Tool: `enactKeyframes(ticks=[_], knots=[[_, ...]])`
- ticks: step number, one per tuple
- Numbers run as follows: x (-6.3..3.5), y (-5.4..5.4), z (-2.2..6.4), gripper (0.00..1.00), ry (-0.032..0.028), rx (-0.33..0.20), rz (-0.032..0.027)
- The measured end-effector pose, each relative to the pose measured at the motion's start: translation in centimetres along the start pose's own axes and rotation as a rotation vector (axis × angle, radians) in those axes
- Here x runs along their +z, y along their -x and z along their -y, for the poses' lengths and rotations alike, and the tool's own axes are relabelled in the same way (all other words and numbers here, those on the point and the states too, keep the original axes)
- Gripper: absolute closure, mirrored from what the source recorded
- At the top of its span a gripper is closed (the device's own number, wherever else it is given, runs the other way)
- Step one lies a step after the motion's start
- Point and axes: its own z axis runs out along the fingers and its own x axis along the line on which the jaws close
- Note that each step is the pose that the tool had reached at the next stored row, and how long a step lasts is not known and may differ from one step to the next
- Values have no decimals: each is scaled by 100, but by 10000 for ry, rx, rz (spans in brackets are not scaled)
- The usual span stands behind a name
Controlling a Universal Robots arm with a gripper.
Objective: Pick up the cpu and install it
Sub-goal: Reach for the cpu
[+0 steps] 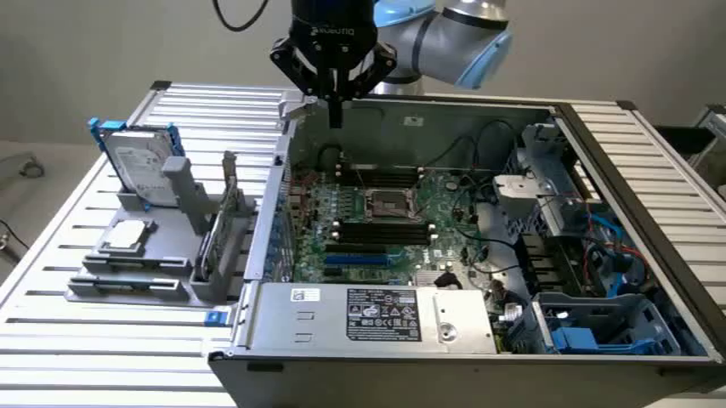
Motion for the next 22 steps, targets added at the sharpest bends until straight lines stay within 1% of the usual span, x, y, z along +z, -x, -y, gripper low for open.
enactKeyframes(ticks=[14,22], knots=[[0,-6,1,89,0,0,1],[-7,-355,25,89,1,-9,0]])
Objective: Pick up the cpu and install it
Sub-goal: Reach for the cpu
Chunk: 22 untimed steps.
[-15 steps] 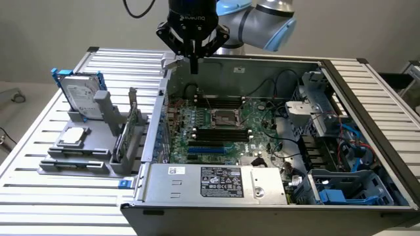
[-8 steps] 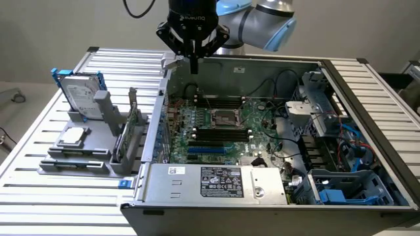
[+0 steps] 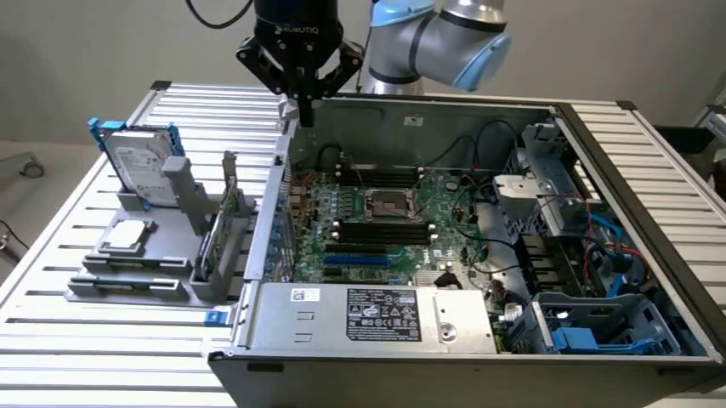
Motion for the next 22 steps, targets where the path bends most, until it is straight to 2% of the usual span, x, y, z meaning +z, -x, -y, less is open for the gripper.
enactKeyframes(ticks=[12,22], knots=[[18,-545,39,89,-2,0,-13],[83,-999,75,89,-34,4,-123]])
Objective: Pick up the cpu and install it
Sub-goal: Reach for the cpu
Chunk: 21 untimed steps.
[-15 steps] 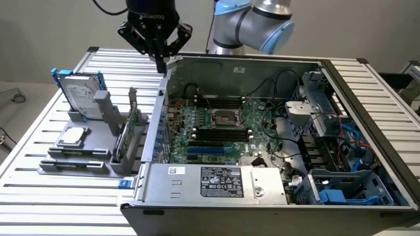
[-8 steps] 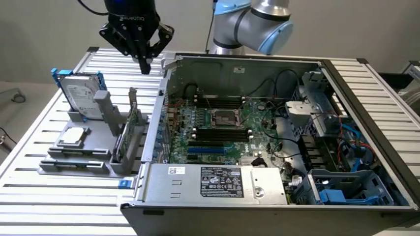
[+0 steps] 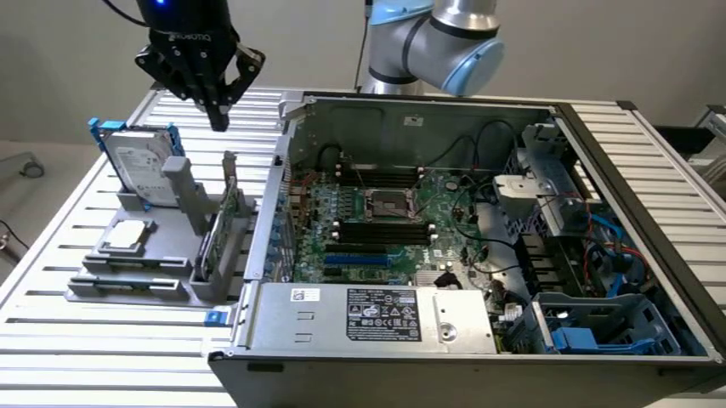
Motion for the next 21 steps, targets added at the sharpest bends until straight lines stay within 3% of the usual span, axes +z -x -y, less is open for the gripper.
enactKeyframes(ticks=[7,21], knots=[[49,-319,24,89,-28,4,-83],[182,-955,55,89,-71,5,-116]])
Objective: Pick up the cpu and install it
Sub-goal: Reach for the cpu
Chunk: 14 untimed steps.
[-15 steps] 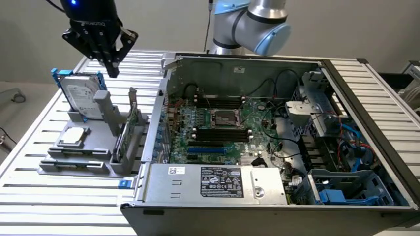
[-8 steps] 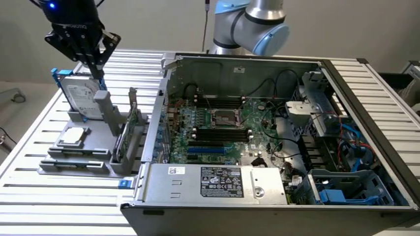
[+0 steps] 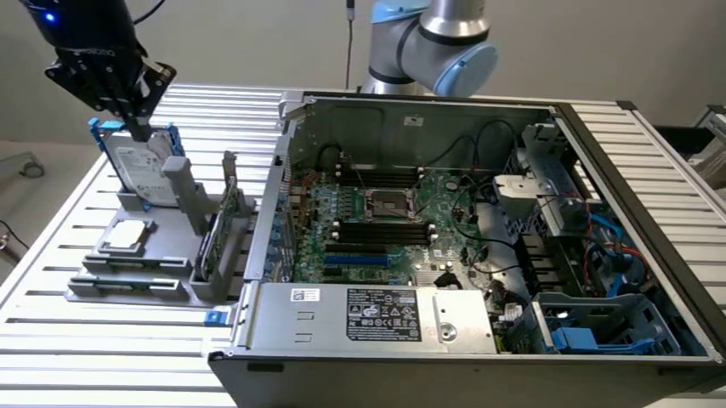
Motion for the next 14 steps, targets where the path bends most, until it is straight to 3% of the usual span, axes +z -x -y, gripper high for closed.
enactKeyframes(ticks=[14], knots=[[177,-607,23,89,-9,-22,-31]])
